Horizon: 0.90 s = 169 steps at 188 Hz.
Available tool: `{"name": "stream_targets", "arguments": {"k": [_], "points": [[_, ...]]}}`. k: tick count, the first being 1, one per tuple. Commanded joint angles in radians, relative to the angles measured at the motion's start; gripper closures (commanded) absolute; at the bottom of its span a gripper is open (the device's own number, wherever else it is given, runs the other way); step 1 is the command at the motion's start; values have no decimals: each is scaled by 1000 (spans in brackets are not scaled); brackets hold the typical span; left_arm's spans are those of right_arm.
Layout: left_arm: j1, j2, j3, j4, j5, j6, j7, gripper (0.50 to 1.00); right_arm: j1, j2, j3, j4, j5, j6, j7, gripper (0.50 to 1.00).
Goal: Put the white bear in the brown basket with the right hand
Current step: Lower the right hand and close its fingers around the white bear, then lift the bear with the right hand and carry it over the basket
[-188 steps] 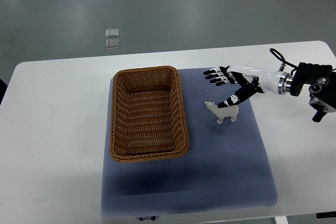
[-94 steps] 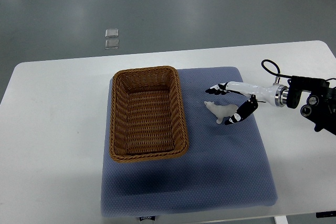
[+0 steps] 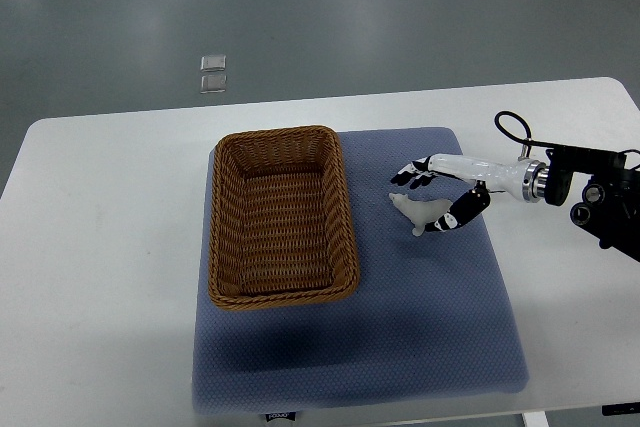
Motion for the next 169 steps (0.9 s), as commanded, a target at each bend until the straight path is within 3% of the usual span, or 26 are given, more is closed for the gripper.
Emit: {"name": "stream_targets", "arguments": {"k": [1, 25, 42, 81, 169], "points": [[0, 0, 0, 0, 0, 0, 0, 500, 4, -4, -21, 1, -12, -13, 13, 722], [0, 0, 0, 0, 0, 0, 0, 500, 4, -6, -31, 1, -28, -16, 20, 748], [0, 0, 0, 0, 0, 0, 0, 500, 6, -8, -34, 1, -29, -29, 24, 856], [0, 0, 0, 0, 0, 0, -1, 500, 7, -9, -35, 2, -45, -41, 43, 1000], [0, 0, 0, 0, 0, 0, -1, 500, 70, 6, -35, 2, -69, -81, 104, 1000]]}}
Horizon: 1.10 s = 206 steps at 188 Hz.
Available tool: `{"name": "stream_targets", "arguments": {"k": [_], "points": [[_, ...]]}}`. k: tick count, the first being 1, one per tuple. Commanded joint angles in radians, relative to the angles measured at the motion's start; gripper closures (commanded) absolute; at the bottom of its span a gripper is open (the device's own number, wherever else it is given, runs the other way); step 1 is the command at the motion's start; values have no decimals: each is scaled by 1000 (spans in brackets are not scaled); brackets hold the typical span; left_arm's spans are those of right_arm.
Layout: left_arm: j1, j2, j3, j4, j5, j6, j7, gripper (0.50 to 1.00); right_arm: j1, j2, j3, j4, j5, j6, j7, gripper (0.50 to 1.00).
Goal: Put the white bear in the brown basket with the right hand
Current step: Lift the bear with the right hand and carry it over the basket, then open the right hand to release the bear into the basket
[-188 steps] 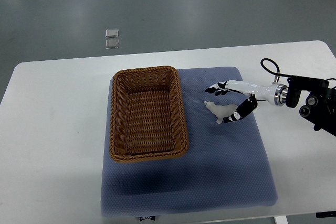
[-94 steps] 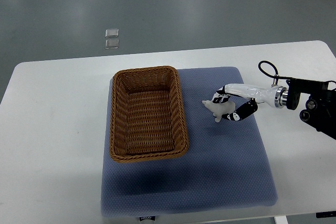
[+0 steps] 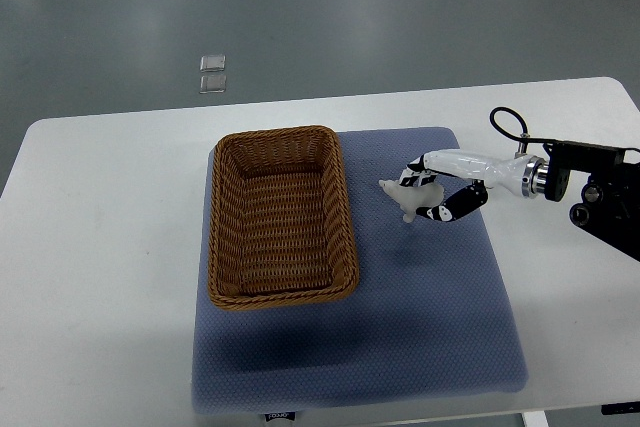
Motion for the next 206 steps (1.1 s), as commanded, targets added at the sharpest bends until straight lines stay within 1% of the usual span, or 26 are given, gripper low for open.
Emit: {"name": "stream_targets", "arguments": {"k": [1, 24, 56, 75, 94, 112, 126, 157, 181, 201, 202, 203, 204, 205, 206], "points": [[0, 0, 0, 0, 0, 0, -2, 500, 23, 11, -1, -1, 1, -7, 16, 1000], [0, 0, 0, 0, 0, 0, 0, 500, 65, 20, -2, -1, 3, -11, 26, 1000], [0, 0, 0, 0, 0, 0, 0, 500, 161, 90, -47, -18, 6, -11, 26, 1000], [0, 0, 0, 0, 0, 0, 0, 500, 241, 124, -148, -64, 7, -19, 24, 1000], [0, 0, 0, 0, 0, 0, 0, 500, 307, 198, -228, -107, 10, -45, 23, 1000], [0, 0, 0, 0, 0, 0, 0, 500, 347, 256, -258, -155, 14, -51, 21, 1000], [0, 0, 0, 0, 0, 0, 0, 500, 364, 313, -266, -188, 15, -51, 18, 1000], [0, 0, 0, 0, 0, 0, 0, 500, 368, 403, -283, -242, 12, -51, 13, 1000], [0, 0, 0, 0, 0, 0, 0, 500, 365, 434, -294, -274, 12, -53, 13, 1000], [0, 0, 0, -1, 0, 0, 0, 500, 359, 456, -292, -277, 14, -64, 13, 1000], [0, 0, 0, -1, 0, 0, 0, 500, 359, 457, -292, -277, 14, -65, 13, 979], [0, 0, 0, -1, 0, 0, 0, 500, 359, 457, -292, -277, 14, -65, 13, 979], [0, 0, 0, -1, 0, 0, 0, 500, 359, 459, -292, -277, 15, -67, 13, 951], [0, 0, 0, -1, 0, 0, 0, 500, 359, 459, -292, -277, 15, -67, 13, 951], [0, 0, 0, 0, 0, 0, 0, 500, 358, 462, -292, -277, 15, -68, 13, 922]]}}
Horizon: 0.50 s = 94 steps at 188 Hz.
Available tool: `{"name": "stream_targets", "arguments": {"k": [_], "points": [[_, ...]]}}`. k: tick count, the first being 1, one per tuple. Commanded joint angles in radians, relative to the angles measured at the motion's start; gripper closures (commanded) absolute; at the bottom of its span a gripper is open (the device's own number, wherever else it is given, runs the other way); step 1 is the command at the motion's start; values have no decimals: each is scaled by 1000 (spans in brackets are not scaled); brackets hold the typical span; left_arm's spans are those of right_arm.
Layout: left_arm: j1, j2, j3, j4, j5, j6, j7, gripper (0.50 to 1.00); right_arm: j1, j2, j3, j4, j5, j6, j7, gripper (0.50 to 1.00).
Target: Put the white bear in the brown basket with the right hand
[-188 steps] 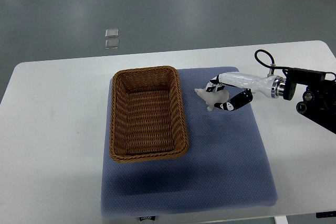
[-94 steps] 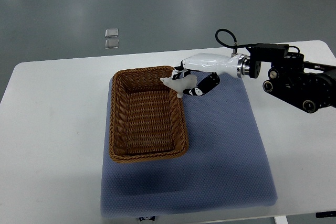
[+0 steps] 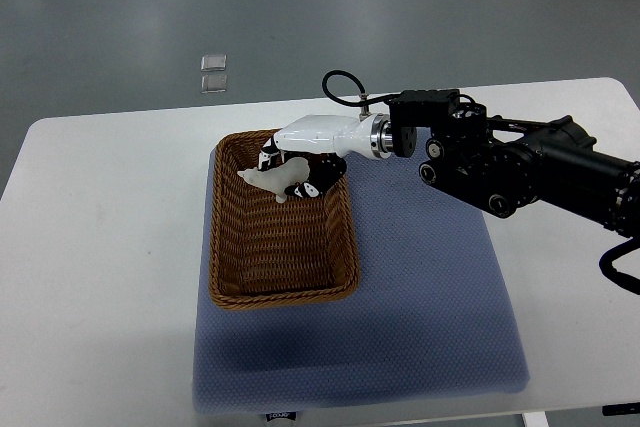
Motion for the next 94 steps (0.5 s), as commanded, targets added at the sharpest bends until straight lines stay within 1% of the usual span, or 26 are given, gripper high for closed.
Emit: {"name": "stream_targets", "arguments": {"k": [1, 2, 3, 4, 5, 6, 7, 8, 9, 10, 11, 12, 13, 14, 15, 16, 17, 18, 20, 25, 34, 42, 78, 94], "points": [[0, 0, 0, 0, 0, 0, 0, 500, -8, 22, 0, -4, 2, -12, 0, 922], [0, 0, 0, 0, 0, 0, 0, 500, -8, 23, 0, -4, 2, -14, 0, 896], [0, 0, 0, 0, 0, 0, 0, 500, -8, 23, 0, -4, 2, -14, 0, 895], [0, 0, 0, 0, 0, 0, 0, 500, -9, 26, 0, -4, 2, -15, 0, 871], [0, 0, 0, 0, 0, 0, 0, 500, -9, 26, 0, -4, 2, -15, 0, 871], [0, 0, 0, 0, -1, 0, 0, 500, -9, 26, 0, -4, 2, -17, 0, 842], [0, 0, 0, 0, -1, 0, 0, 500, -9, 26, 0, -4, 2, -17, 0, 842], [0, 0, 0, 0, 0, 0, 0, 500, -11, 30, 0, -4, 4, -18, -2, 814], [0, 0, 0, 0, 0, 0, 0, 500, -11, 30, 0, -4, 4, -18, -2, 814], [0, 0, 0, -1, 0, 0, 0, 500, -11, 31, 0, -4, 5, -20, 0, 785], [0, 0, 0, -1, 0, 0, 0, 500, -11, 31, 0, -4, 6, -20, 0, 785], [0, 0, 0, 0, 0, 0, 0, 500, -12, 33, 0, -4, 7, -21, -2, 755], [0, 0, 0, 0, 0, 0, 0, 500, -12, 33, 0, -4, 7, -21, -2, 754], [0, 0, 0, 0, 0, 0, 0, 500, -12, 33, 0, -4, 9, -23, -2, 730], [0, 0, 0, 0, 0, 0, 0, 500, -12, 33, 0, -4, 9, -23, -2, 730], [0, 0, 0, 0, 0, 0, 0, 500, -14, 34, 0, -4, 12, -24, -2, 708], [0, 0, 0, 0, 0, 0, 0, 500, -14, 34, 0, -4, 12, -24, -2, 707], [0, 0, 0, -1, 0, 0, 0, 500, -14, 34, 0, -4, 15, -26, -2, 691], [0, 0, 0, -1, 0, 0, 0, 500, -15, 36, 0, -4, 16, -26, -2, 681], [0, 0, 0, -1, 0, 0, 0, 500, -17, 36, 0, -4, 22, -27, -2, 671], [0, 0, 0, 0, 0, 0, 0, 500, -21, 36, 0, -4, 33, -27, -2, 666], [0, 0, 0, 0, 0, 0, 0, 500, -24, 33, 2, -4, 47, -27, -2, 640], [0, 0, 0, 0, 0, 0, 0, 500, -23, 19, 21, -4, 65, -29, 2, 640], [0, 0, 0, 0, 0, 0, 0, 500, -23, 7, 45, -4, 136, -21, -2, 640]]}}
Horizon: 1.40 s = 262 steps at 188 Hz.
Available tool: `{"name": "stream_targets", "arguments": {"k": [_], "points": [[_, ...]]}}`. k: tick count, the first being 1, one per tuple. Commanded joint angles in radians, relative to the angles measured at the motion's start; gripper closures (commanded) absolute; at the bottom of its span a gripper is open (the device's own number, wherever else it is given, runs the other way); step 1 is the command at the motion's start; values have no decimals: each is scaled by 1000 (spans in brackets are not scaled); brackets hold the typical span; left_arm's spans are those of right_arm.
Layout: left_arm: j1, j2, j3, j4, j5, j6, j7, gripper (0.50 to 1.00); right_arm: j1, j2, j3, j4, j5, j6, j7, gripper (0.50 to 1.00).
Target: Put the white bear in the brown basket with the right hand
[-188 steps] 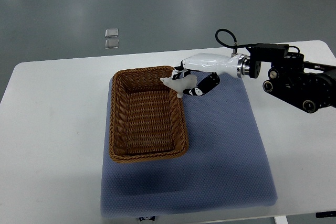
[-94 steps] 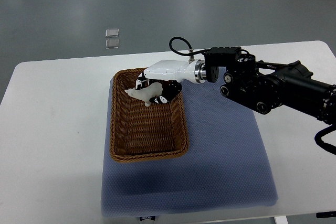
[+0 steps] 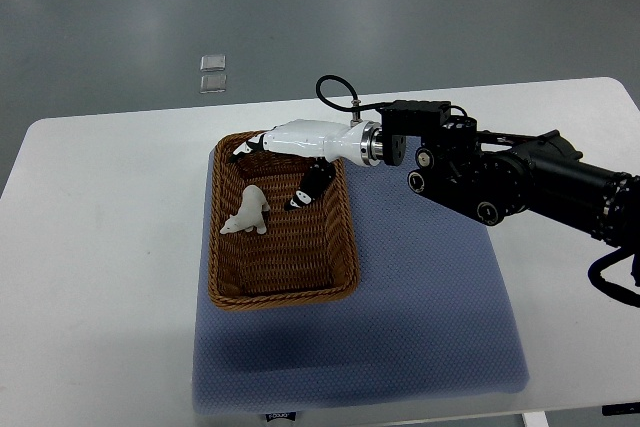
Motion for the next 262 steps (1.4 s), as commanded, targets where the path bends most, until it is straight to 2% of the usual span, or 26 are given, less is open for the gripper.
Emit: {"name": "stream_targets", "arguments": {"k": [1, 10, 19, 74, 98, 143, 211, 262], "points": [[0, 0, 0, 1, 0, 0, 0, 500, 0, -16, 28, 0, 77, 11, -1, 640], [0, 0, 0, 1, 0, 0, 0, 500, 0, -30, 42, 0, 133, 18, -5, 638], [0, 0, 0, 1, -2, 0, 0, 500, 0, -44, 51, 2, 200, 29, -13, 597], [0, 0, 0, 1, 0, 0, 0, 500, -32, -121, 54, 2, 660, 83, -145, 579], [0, 0, 0, 1, 0, 0, 0, 500, -55, -147, 54, 0, 801, 92, -189, 579], [0, 0, 0, 1, 0, 0, 0, 500, -94, -173, 73, 0, 1002, 97, -211, 579], [0, 0, 0, 1, 0, 0, -2, 500, -190, -185, 293, 0, 1260, 109, -380, 576], [0, 0, 0, 1, 0, 0, 0, 500, -246, -187, 375, -8, 1476, 135, -438, 576]]}}
